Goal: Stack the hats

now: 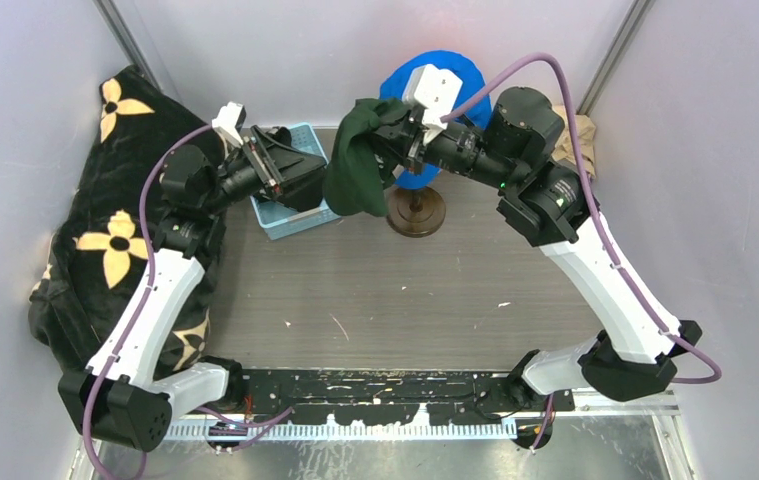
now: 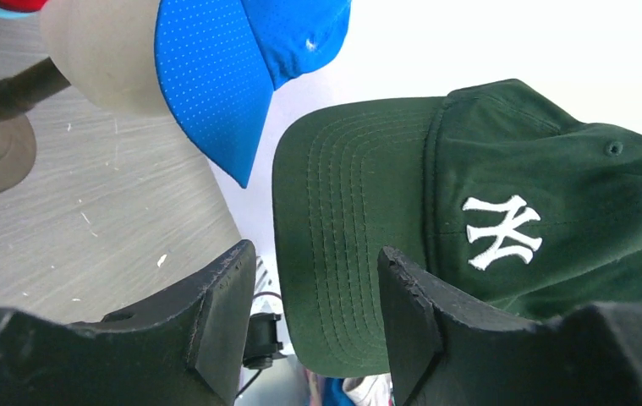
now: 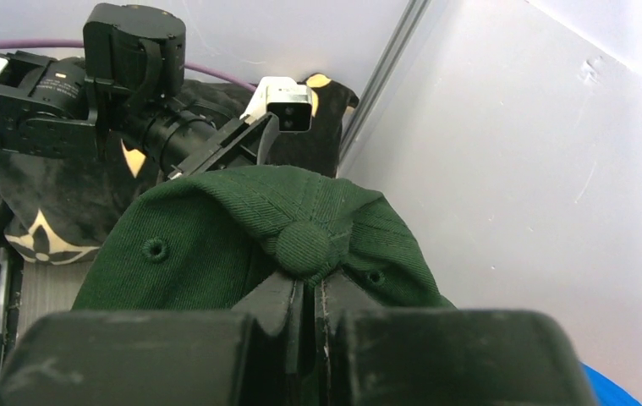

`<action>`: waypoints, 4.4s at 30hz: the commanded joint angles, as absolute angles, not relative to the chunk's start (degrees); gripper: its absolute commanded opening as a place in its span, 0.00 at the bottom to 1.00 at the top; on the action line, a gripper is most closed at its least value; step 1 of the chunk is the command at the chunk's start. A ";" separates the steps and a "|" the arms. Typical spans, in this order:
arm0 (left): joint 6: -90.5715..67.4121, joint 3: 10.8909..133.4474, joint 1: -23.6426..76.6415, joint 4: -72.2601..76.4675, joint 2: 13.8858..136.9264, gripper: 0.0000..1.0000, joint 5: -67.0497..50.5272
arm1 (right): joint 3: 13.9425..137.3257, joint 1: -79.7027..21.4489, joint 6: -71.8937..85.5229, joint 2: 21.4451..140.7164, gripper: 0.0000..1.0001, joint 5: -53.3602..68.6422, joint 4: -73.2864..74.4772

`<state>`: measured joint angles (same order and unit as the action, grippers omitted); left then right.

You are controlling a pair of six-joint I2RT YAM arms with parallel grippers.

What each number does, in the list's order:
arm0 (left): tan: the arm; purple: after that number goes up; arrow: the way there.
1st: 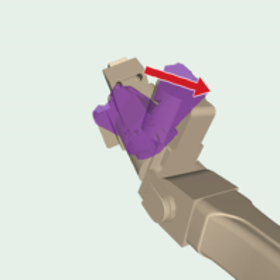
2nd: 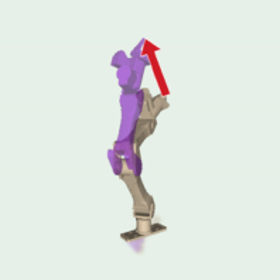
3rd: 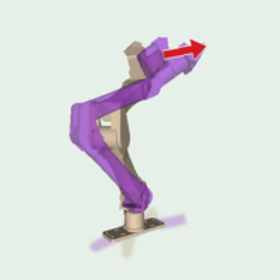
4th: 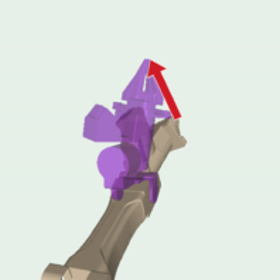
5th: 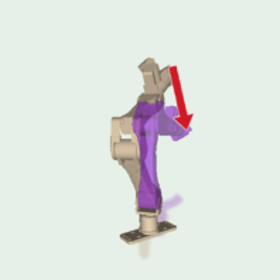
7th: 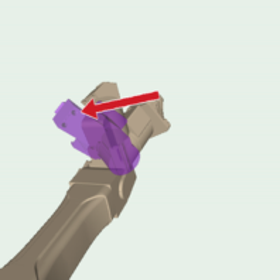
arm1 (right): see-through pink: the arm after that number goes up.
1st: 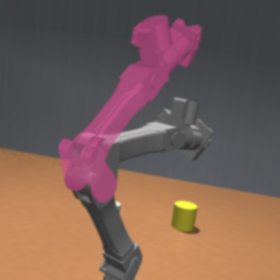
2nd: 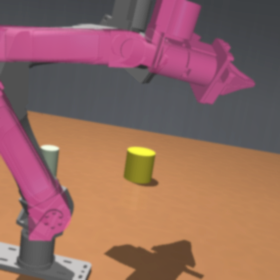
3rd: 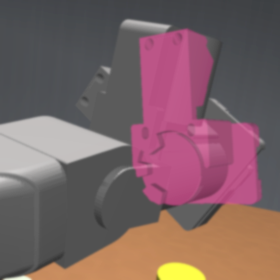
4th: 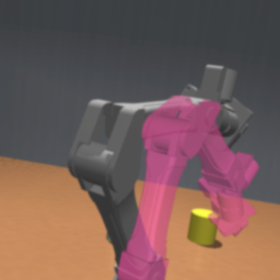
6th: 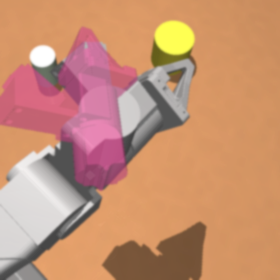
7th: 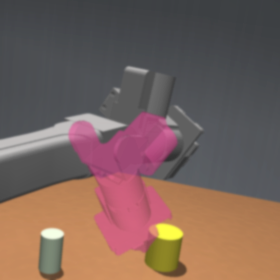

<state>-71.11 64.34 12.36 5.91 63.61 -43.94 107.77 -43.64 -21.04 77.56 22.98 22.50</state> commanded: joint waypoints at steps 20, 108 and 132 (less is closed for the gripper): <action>-89.86 55.66 1.63 34.18 63.69 0.56 -45.07 | 114.10 -42.01 -18.67 85.95 0.01 33.65 7.36; -94.40 78.66 1.97 21.60 65.77 0.00 -15.28 | 100.71 -28.21 -8.65 77.12 0.78 5.77 -9.95; -81.54 106.04 34.15 19.87 93.91 0.00 8.58 | 87.10 -28.27 -11.43 54.57 0.87 -26.64 11.87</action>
